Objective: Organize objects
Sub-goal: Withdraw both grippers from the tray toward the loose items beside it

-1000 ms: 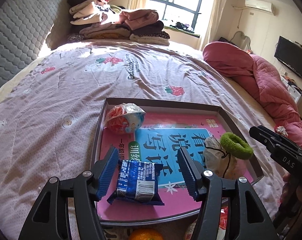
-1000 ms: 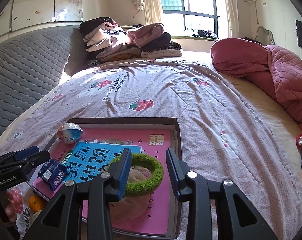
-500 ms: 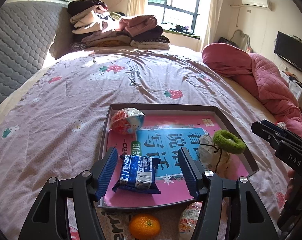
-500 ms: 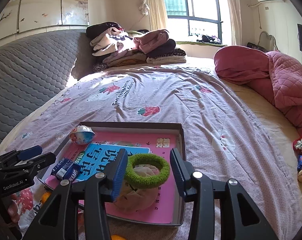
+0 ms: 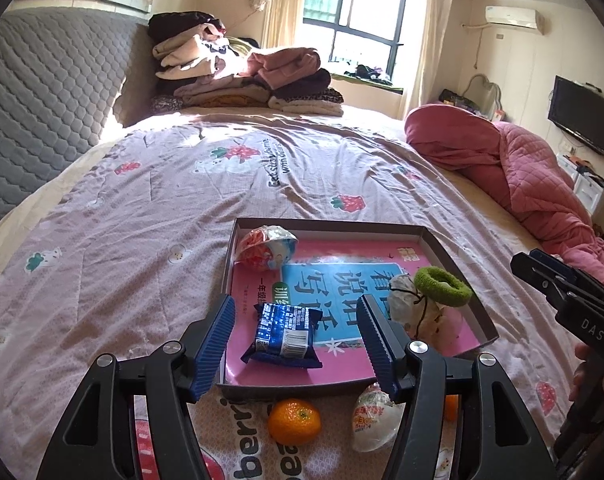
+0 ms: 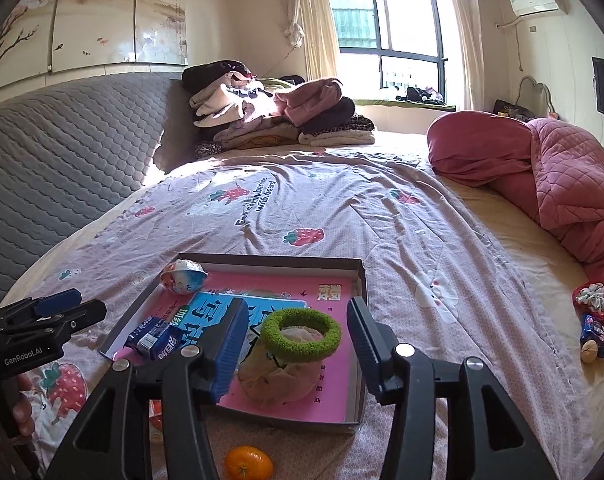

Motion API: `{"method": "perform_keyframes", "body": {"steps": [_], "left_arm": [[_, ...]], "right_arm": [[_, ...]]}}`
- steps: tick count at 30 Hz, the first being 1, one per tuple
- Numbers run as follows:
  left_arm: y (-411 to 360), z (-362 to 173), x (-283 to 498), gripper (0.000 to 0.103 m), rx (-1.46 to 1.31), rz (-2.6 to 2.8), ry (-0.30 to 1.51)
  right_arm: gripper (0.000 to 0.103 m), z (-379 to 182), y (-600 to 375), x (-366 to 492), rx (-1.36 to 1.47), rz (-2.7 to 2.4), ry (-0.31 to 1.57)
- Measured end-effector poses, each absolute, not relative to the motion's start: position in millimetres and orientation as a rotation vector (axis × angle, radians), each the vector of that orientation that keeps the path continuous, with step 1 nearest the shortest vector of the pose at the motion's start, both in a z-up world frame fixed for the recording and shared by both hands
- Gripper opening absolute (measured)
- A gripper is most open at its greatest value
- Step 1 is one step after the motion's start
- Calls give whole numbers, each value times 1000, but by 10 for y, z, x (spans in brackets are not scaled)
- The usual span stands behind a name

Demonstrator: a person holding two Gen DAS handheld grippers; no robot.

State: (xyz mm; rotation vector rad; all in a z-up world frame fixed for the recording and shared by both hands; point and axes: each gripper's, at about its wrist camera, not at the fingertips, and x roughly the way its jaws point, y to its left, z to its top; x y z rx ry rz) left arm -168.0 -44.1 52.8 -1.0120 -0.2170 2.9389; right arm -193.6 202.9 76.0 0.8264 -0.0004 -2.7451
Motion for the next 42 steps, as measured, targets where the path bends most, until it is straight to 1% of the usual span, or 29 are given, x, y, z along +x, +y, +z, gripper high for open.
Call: {"method": "perform_keyframes", "body": {"steps": [8, 20, 28, 42], "left_arm": [[-422, 604, -1461, 65, -976, 2961, -184], [-453, 500, -1262, 65, -1017, 2978, -150], [-485, 490, -1164, 65, -1022, 2982, -147], [-264, 505, -1015, 65, -981, 2952, -76]], "right_arm": [[56, 890, 2052, -1730, 759, -2749, 5], [63, 1007, 2035, -1516, 706, -2739, 17], [64, 993, 2017, -1407, 701, -2726, 28], [65, 940, 2051, -1219, 712, -2706, 21]]}}
